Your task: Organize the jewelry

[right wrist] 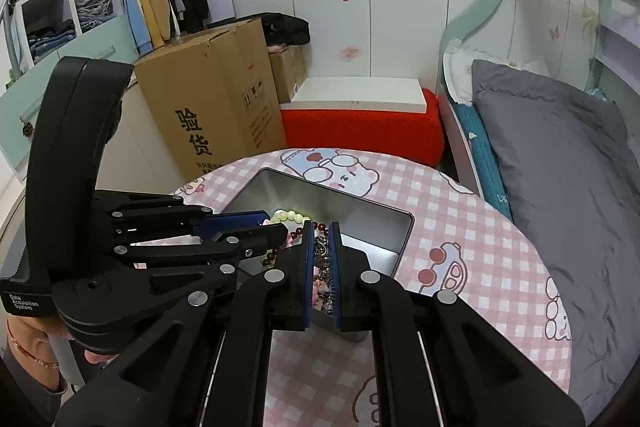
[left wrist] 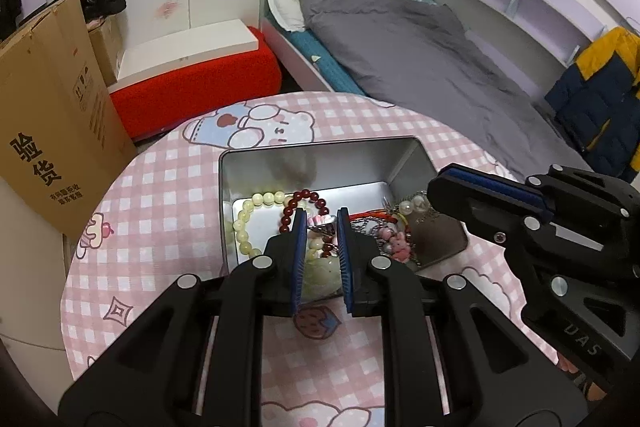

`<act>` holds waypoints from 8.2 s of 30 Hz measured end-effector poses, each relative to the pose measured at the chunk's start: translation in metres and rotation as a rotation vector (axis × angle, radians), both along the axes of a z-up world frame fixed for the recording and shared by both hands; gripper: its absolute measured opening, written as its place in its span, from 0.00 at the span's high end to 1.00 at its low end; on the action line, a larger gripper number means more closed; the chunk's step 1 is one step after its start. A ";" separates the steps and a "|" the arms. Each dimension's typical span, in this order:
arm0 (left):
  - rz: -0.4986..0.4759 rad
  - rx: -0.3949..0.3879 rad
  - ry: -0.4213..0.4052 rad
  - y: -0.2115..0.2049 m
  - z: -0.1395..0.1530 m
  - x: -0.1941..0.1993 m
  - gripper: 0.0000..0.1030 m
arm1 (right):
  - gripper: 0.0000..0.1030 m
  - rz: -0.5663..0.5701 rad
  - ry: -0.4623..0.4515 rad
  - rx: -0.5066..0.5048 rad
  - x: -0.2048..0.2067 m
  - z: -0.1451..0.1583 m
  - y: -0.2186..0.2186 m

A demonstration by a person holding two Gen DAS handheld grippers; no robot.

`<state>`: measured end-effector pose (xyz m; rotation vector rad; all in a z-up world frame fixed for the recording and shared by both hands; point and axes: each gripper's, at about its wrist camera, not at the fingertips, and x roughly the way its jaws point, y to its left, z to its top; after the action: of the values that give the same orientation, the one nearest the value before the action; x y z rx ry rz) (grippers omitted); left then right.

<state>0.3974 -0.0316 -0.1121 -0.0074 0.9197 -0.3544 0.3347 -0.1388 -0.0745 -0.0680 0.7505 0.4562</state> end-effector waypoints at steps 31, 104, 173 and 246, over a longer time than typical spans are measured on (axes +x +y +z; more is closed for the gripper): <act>0.105 -0.001 -0.120 0.018 0.044 -0.043 0.35 | 0.73 -0.052 -0.041 0.073 -0.021 0.026 -0.014; 0.346 0.082 -0.824 0.019 0.146 -0.456 0.10 | 0.08 -0.268 -0.694 0.076 -0.407 0.096 -0.022; 0.366 0.104 -0.834 0.025 0.144 -0.461 0.10 | 0.08 -0.267 -0.685 0.065 -0.413 0.094 -0.020; 0.350 0.161 -0.723 0.003 0.108 -0.365 0.10 | 0.08 -0.301 -0.552 0.063 -0.320 0.059 -0.036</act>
<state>0.0326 -0.0281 -0.0040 0.1009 0.2163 0.0540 0.0145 -0.1746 -0.0156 -0.0194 0.1966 0.1573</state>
